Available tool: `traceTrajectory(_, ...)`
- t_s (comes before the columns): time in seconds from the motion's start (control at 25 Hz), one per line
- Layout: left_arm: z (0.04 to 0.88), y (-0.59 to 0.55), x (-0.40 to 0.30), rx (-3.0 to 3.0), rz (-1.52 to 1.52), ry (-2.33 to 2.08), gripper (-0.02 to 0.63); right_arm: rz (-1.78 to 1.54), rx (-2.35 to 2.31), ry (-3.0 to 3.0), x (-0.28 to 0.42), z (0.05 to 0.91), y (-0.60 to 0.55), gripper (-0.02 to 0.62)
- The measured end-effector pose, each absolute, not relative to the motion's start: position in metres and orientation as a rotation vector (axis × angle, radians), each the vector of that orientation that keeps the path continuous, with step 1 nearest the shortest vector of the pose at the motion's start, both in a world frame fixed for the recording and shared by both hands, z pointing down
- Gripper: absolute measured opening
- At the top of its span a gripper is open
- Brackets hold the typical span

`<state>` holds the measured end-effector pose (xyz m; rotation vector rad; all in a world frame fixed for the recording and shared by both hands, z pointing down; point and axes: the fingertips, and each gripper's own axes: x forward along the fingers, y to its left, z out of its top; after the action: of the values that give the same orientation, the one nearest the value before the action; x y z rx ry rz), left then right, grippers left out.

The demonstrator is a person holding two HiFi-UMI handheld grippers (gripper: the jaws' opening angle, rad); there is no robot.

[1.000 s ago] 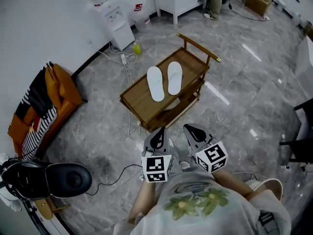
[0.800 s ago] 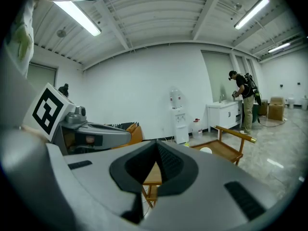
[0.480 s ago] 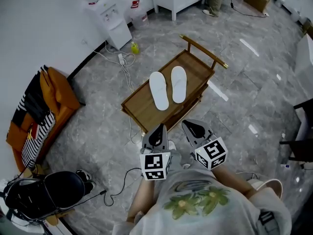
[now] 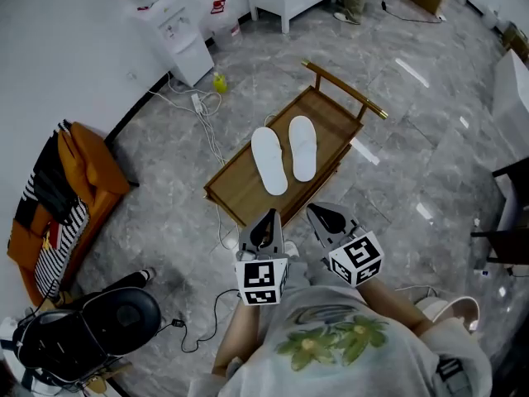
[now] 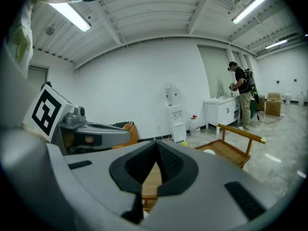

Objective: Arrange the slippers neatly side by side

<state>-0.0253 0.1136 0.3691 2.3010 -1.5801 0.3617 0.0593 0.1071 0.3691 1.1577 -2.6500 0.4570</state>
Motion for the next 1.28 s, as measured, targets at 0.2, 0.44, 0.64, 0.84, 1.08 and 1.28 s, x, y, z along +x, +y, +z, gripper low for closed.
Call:
traceTrajectory(0.2,0.378,0.101,-0.030,2.316,0.361,-1.546,0.017,0.466,1.198,-2.636,0.055,0.372,0.094,0.006)
traceTrajectory(0.44,0.382,0.076,-0.045,2.318,0.362,-1.491,0.017,0.507,1.211,-2.598,0.042,0.376,0.068,0.006)
traceTrajectory(0.64,0.392,0.085,-0.037,2.295,0.374,-1.484,0.017,0.555,1.194,-2.592,0.053,0.385,0.075,0.036)
traceTrajectory(0.84,0.403,0.077,-0.037,2.273,0.401,-1.478,0.016,0.621,1.144,-2.592,0.048,0.396,0.065,0.083)
traceTrajectory(1.08,0.413,0.061,-0.040,2.242,0.438,-1.512,0.017,0.702,1.072,-2.556,0.046,0.417,0.045,0.137)
traceTrajectory(1.28,0.423,0.038,-0.046,2.192,0.460,-1.535,0.017,0.744,1.030,-2.542,0.044,0.428,0.011,0.149)
